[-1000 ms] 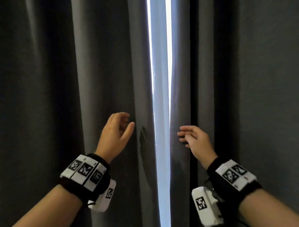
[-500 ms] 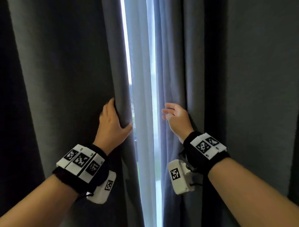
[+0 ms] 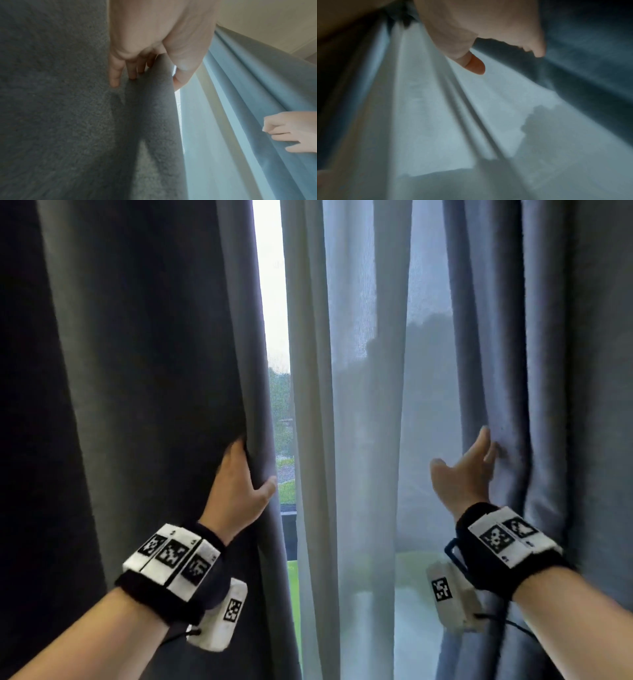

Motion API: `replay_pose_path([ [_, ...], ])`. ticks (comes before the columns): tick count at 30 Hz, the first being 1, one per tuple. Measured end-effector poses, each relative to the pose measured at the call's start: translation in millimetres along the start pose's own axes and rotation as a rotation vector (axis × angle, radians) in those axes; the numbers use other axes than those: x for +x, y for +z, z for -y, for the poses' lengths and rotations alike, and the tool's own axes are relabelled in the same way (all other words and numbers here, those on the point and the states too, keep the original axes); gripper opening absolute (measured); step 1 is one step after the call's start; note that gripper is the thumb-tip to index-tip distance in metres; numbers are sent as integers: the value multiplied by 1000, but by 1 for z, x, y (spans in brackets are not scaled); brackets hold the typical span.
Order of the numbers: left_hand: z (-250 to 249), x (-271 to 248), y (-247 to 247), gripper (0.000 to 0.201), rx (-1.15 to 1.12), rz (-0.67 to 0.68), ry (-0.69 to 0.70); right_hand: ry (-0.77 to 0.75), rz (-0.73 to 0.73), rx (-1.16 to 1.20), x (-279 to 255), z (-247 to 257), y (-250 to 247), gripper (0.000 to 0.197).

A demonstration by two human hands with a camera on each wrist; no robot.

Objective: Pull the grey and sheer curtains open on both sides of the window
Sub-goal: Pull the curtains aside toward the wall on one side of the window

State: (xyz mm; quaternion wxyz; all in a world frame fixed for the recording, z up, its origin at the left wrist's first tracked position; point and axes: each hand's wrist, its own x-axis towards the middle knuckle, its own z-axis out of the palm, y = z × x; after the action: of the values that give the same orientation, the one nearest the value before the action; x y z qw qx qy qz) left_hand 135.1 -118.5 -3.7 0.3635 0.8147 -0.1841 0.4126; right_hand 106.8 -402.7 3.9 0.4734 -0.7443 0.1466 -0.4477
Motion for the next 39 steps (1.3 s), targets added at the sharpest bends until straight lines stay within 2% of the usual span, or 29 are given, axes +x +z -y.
replay_pose_path([
  [2,2,-1,-1,69,0,-5,-30,-53,99,63,-17,19,9,74],
  [6,15,-4,-10,61,25,-20,-86,-162,402,266,-55,66,39,62],
  [7,20,-4,-15,59,43,-23,-94,-180,441,295,-63,75,49,64],
  [9,31,-4,-25,56,94,-38,-117,-197,496,273,-76,90,70,79],
  [12,47,-6,-41,54,143,-67,-167,-147,570,101,-84,107,100,98],
  [14,56,-8,-50,54,155,-78,-194,-98,557,19,-80,114,116,91],
  [18,67,-12,-63,51,158,-85,-192,-58,482,-79,-67,119,133,49],
  [20,68,-14,-66,49,140,-80,-162,-24,398,-99,-61,116,134,36],
  [27,65,-15,-67,49,92,-41,-109,191,58,-51,-26,94,91,51],
  [29,67,-14,-67,49,103,-39,-97,124,-28,4,-27,89,79,48],
  [32,74,-10,-69,50,155,-38,-126,-148,-111,25,-43,94,74,45],
  [34,82,-8,-73,54,223,-32,-176,-284,-51,77,-59,106,83,42],
  [36,90,-8,-79,56,279,-30,-227,-339,99,99,-73,121,99,39],
  [39,100,-9,-91,54,331,-35,-266,-215,402,173,-86,148,129,50],
])
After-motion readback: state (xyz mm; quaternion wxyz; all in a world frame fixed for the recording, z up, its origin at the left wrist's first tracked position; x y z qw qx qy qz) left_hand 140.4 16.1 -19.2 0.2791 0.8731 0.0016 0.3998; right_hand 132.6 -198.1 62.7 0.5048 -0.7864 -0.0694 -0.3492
